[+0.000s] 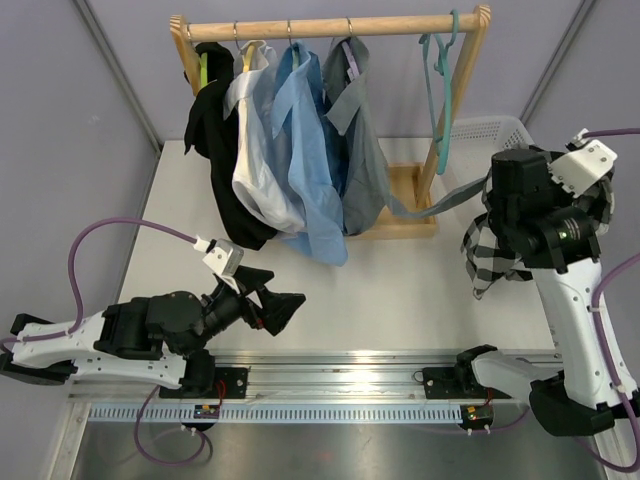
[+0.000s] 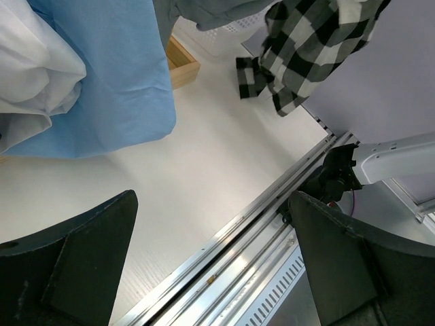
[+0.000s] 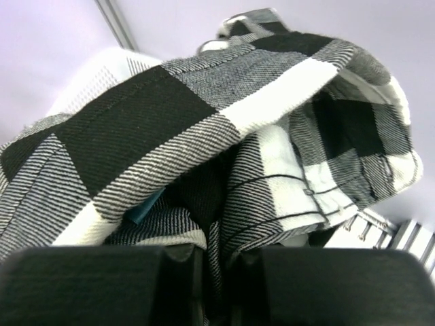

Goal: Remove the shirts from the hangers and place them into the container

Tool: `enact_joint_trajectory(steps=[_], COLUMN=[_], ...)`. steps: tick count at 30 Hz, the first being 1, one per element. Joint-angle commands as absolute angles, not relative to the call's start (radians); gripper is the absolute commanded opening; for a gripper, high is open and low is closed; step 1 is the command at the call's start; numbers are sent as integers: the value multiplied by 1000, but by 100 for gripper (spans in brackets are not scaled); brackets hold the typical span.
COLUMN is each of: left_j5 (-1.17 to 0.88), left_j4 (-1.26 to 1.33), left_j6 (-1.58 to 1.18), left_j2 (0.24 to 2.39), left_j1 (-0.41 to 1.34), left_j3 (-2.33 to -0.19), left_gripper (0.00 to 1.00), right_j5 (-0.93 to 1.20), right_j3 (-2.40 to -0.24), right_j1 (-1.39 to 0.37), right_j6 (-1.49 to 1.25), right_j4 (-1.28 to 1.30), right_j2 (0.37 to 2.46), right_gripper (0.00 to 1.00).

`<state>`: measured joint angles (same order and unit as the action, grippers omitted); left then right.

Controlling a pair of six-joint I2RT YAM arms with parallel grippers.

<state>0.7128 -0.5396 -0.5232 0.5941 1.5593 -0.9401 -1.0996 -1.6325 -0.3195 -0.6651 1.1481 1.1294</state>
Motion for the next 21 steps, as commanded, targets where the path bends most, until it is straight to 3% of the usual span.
enact_joint_trajectory(steps=[1, 2, 3, 4, 7, 11, 13, 18, 19, 20, 21], left_j5=[713, 713, 715, 718, 719, 726, 729, 726, 724, 724, 726], left_j4=[-506, -502, -500, -500, -508, -514, -511, -502, -506, -509, -512], left_j6=[-526, -523, -522, -520, -523, -528, -528, -523, -523, -523, -523], left_j2=[588, 588, 589, 594, 597, 592, 594, 598, 601, 601, 598], left_j1=[1565, 1565, 1565, 1565, 1565, 1565, 1563, 1563, 1565, 1565, 1565], left_j3=[-956, -956, -956, -956, -960, -960, -957, -959, -960, -965, -965], left_gripper=[97, 97, 97, 97, 97, 97, 97, 97, 97, 97, 97], right_j5=[-1152, -1128, -1094, -995, -793, -563, -475, -398, -378, -362, -348], right_j3=[-1672, -1658, -1648, -1632, -1550, -1572, -1574, -1591, -1597, -1595, -1591], right_j1=[-308, -310, -310, -310, -308, -310, -308, -310, -308, -310, -308], right_j6=[-554, -555, -572, -572, -565, -540, -525, -528, -529, -529, -532], right_j4=[1022, 1023, 1031, 1032, 1042, 1141, 1158, 1178, 1184, 1190, 1203], right_j2=[1097, 1095, 1089, 1083, 1066, 1101, 1091, 1046, 1040, 1031, 1026], right_gripper=[15, 14, 5, 2, 2, 21, 38, 44, 47, 57, 57])
